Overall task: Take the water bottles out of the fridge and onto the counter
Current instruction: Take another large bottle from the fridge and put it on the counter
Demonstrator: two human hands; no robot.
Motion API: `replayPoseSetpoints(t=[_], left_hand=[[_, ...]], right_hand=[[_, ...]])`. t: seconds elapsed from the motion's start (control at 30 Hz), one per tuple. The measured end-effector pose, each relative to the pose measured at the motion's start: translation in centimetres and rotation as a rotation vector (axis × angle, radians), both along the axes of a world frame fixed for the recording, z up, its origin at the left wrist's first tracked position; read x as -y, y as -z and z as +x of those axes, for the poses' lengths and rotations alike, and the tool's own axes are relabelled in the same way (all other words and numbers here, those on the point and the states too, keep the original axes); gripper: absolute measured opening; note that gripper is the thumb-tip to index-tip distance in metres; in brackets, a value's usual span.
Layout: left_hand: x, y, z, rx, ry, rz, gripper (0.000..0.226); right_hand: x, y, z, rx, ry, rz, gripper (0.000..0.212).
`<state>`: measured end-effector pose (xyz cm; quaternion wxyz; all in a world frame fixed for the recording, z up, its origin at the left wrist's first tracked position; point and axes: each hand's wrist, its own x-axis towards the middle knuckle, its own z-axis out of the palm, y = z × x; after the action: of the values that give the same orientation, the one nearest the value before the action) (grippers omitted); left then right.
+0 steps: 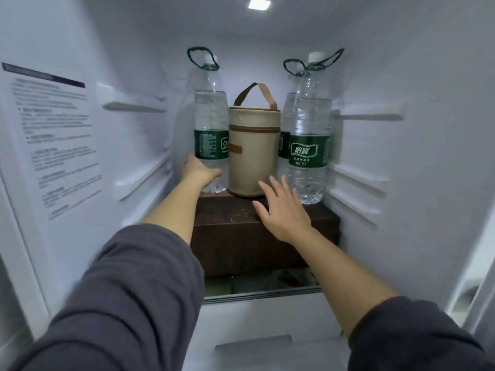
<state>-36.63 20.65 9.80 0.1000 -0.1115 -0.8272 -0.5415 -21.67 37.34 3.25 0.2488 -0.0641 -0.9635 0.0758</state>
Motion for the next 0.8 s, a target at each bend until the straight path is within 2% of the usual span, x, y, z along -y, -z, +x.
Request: replayPoseSetpoints(t=[0.2,0.43,0.8], left_hand=[[-0.5,0.7,-3.5,-0.003,0.066,0.021,0.095],[-1.0,1.4,-4.4,0.012,0.046,0.044,0.099],[2.0,2.3,2.5,-0.098,-0.038,-0.044,0.094]], right_hand=[[-0.3,0.2,-0.2,-0.016,-0.020,0.001,0.063],[-0.4,0.4,-0.5,-0.032,-0.016,-0.018,0.063],[-0.1,0.2,-0.1,-0.015,-0.027,-0.039,0.062]])
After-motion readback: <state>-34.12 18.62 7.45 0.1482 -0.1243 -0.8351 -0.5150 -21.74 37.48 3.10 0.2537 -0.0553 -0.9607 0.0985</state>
